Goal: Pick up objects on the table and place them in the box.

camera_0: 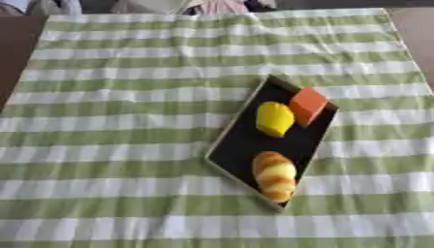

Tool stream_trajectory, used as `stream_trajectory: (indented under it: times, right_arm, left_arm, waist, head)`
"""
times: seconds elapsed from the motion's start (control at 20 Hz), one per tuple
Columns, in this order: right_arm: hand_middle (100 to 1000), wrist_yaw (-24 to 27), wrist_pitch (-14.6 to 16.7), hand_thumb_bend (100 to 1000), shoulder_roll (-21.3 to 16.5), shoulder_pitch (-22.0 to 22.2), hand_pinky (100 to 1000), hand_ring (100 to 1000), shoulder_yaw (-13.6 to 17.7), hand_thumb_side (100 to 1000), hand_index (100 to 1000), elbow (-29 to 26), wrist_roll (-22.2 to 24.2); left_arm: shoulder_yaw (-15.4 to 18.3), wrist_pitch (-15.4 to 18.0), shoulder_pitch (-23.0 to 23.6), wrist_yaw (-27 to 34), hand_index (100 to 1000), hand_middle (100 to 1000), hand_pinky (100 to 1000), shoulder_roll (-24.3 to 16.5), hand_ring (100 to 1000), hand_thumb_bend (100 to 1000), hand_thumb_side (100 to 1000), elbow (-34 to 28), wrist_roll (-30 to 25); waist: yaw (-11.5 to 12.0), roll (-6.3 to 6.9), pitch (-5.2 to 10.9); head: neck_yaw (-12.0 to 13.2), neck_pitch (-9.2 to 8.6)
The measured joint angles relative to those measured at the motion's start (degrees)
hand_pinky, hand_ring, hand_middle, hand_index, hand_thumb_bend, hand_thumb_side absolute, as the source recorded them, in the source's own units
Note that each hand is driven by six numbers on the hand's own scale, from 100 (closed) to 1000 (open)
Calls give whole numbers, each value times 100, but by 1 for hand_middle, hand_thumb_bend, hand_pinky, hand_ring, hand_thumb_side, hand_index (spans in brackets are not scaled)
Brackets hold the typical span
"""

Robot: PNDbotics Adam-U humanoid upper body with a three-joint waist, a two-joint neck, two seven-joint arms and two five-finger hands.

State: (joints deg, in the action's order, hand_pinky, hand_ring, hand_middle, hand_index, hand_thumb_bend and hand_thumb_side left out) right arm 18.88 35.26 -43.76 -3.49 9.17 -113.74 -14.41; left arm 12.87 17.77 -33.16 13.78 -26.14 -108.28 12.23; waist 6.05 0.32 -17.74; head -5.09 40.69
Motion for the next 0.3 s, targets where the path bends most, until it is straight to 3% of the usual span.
stream_trajectory:
  times: [0.1, 0.3]
  right_arm:
    - [576, -19, 45, 100, 90, -29, 930, 828, 0, 470, 790, 0, 0]
    - [578, -69, 87, 100, 279, -179, 929, 826, -1, 470, 790, 0, 16]
  left_arm:
    - [143, 127, 94, 94, 904, 751, 724, -67, 805, 100, 515, -123, 128]
    - [303, 237, 199, 139, 901, 752, 724, -84, 806, 100, 500, -244, 194]
  waist:
    - [12, -33, -13]
    - [32, -84, -54]
  head:
    - [54, -2]
    - [129, -44]
